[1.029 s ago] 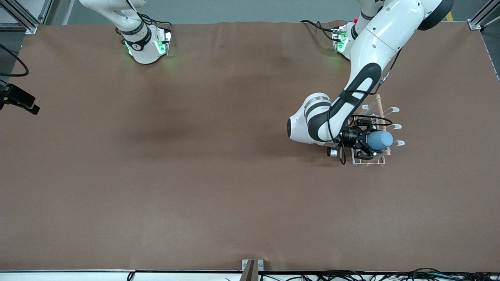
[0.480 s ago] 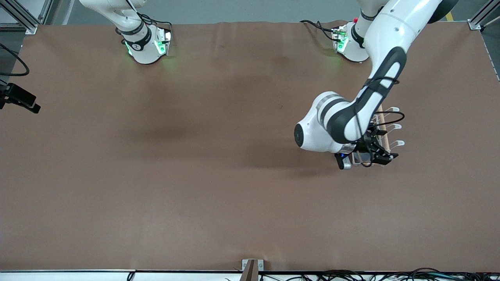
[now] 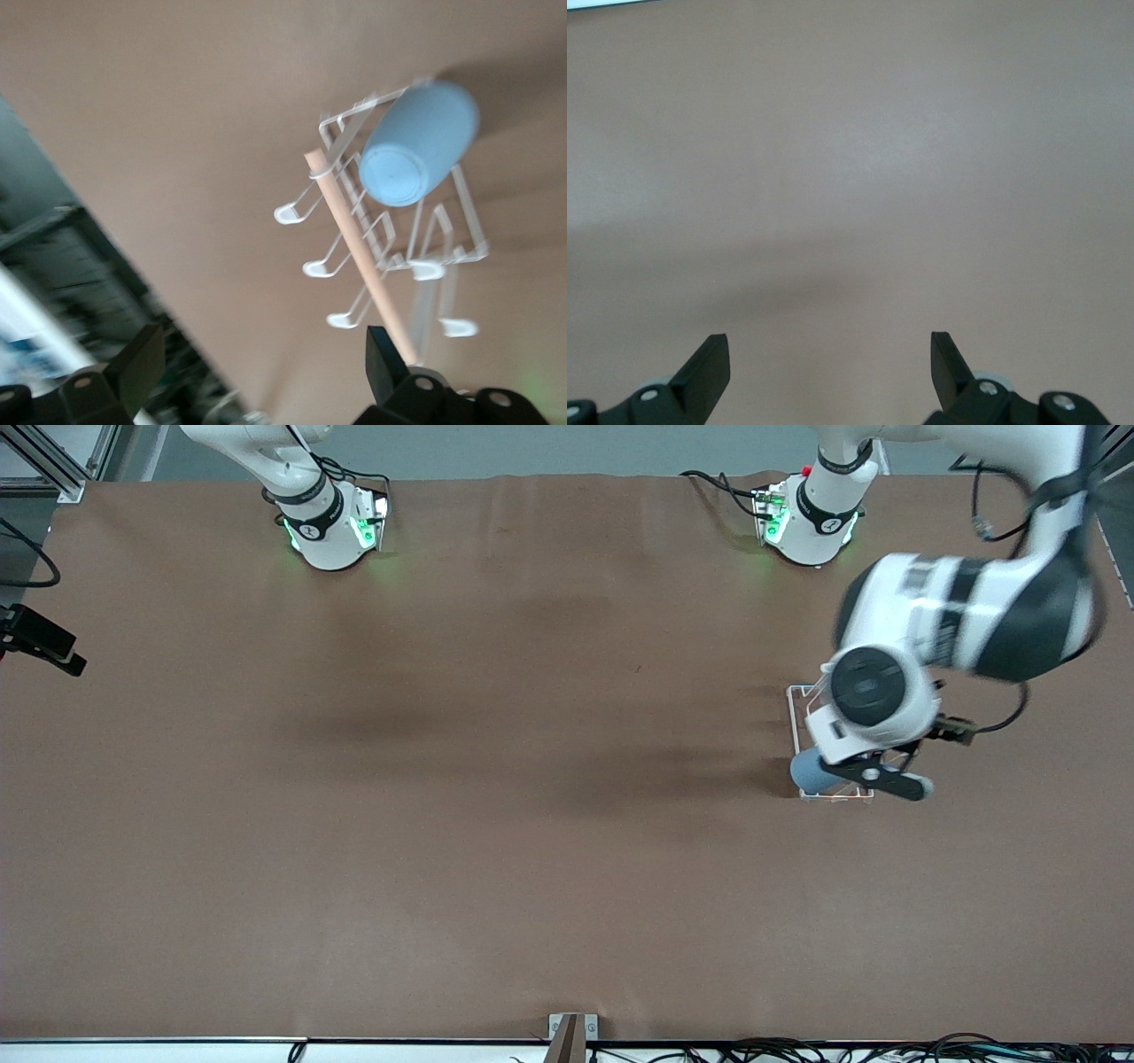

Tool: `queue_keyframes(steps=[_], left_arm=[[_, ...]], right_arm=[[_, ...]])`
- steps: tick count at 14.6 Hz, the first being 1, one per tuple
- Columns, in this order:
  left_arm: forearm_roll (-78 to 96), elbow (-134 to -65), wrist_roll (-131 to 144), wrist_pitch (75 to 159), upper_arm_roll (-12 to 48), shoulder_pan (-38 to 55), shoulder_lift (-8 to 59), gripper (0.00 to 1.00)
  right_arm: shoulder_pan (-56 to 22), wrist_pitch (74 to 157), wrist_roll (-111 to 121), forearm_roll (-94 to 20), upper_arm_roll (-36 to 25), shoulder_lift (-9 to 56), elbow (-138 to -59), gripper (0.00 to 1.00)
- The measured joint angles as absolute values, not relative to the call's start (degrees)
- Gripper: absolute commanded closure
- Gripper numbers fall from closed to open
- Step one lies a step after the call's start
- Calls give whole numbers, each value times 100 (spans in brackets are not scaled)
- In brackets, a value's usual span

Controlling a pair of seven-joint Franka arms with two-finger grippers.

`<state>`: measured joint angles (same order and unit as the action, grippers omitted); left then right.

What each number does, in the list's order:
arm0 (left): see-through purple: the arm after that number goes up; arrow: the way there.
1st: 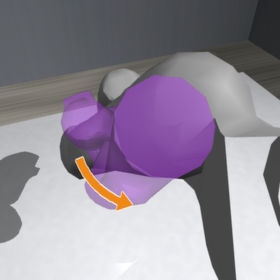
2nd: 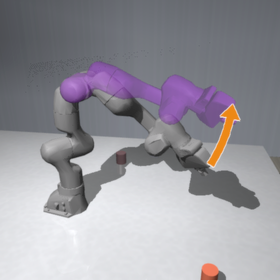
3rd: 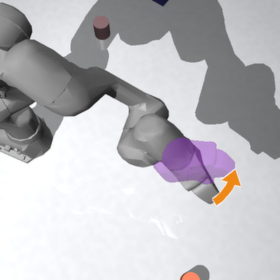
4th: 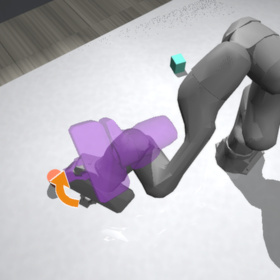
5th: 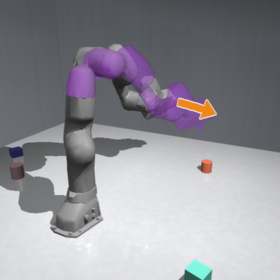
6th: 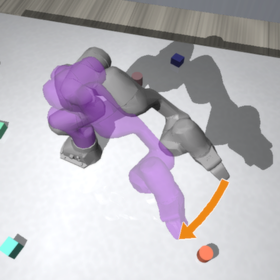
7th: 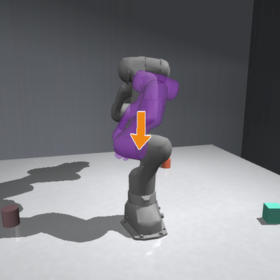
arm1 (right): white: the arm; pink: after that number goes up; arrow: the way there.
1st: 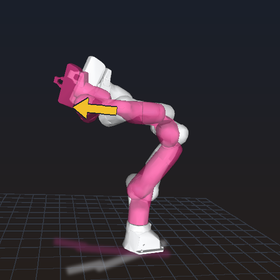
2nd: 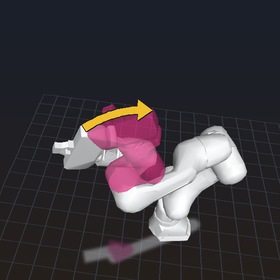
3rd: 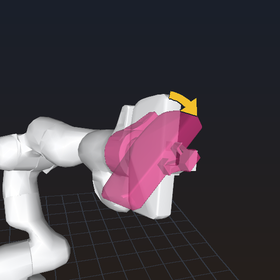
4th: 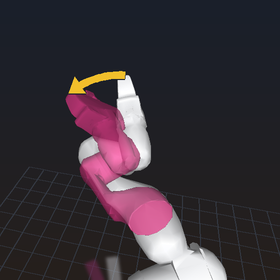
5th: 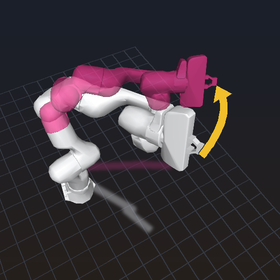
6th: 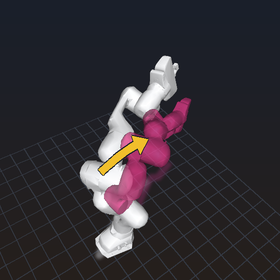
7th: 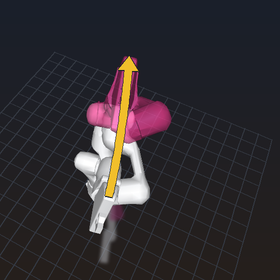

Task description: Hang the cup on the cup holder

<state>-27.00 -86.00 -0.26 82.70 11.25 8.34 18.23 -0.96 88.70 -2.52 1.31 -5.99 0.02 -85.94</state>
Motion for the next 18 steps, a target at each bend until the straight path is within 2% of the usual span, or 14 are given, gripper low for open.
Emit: queue_keyframes(steps=[4, 10, 14, 18], left_arm=[[-1273, -8600, 253, 8661, 610, 703, 1079, 0], [-91, -8803, 374, 8696, 540, 37, 129, 0], [-24, -8856, 465, 8734, 531, 26, -220, 0], [-23, -8707, 497, 8811, 412, 146, -262, 0]], right_arm=[[-96, 8865, -252, 131, -596, 2, -8594, 0], [-93, 8858, -252, 132, -601, 2, -8594, 0], [-92, 8857, -252, 132, -601, 2, -8594, 0], [-92, 8857, -252, 132, -601, 2, -8594, 0]])
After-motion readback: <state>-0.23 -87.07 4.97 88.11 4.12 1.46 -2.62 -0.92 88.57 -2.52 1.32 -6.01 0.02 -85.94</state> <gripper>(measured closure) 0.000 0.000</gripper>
